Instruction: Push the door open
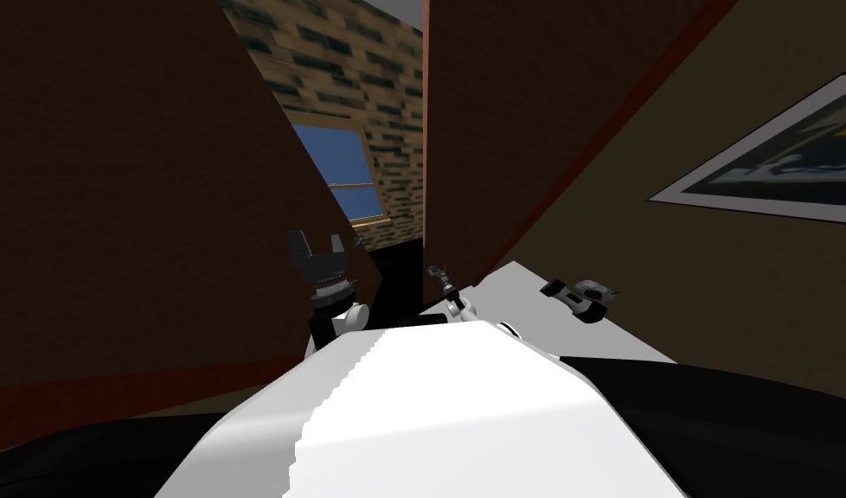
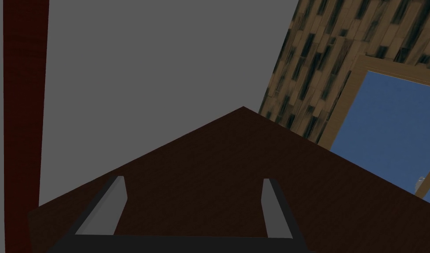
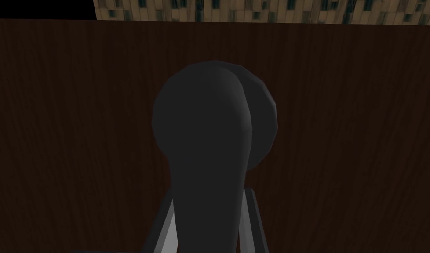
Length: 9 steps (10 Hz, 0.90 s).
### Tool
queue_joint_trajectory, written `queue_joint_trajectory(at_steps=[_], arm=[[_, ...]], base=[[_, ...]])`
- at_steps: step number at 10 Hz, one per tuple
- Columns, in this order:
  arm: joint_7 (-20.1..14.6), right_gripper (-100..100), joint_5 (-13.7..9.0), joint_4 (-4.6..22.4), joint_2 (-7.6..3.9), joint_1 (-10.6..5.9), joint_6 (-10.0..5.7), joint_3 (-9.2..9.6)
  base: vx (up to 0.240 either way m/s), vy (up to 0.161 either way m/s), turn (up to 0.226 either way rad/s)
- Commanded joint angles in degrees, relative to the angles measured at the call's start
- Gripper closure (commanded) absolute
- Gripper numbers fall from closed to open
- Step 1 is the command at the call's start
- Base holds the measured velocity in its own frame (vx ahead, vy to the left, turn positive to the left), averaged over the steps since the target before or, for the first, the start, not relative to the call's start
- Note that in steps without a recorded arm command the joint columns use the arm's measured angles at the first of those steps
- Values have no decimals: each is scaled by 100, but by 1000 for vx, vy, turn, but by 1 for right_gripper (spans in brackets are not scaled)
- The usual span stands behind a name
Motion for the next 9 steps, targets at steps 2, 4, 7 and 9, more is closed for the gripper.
queue_joint_trajectory(at_steps=[2, 4, 7, 9], arm=[[114, 100, -146, 149, -95, -127, -93, -232], [155, 100, -191, -3, -107, -107, -85, -298], [264, 100, -310, 157, -126, -116, -66, -476], [264, 100, -310, 157, -126, -116, -66, -476]], base=[[183, 120, -50], [172, 110, -35], [122, 75, -38], [76, 70, -29]])
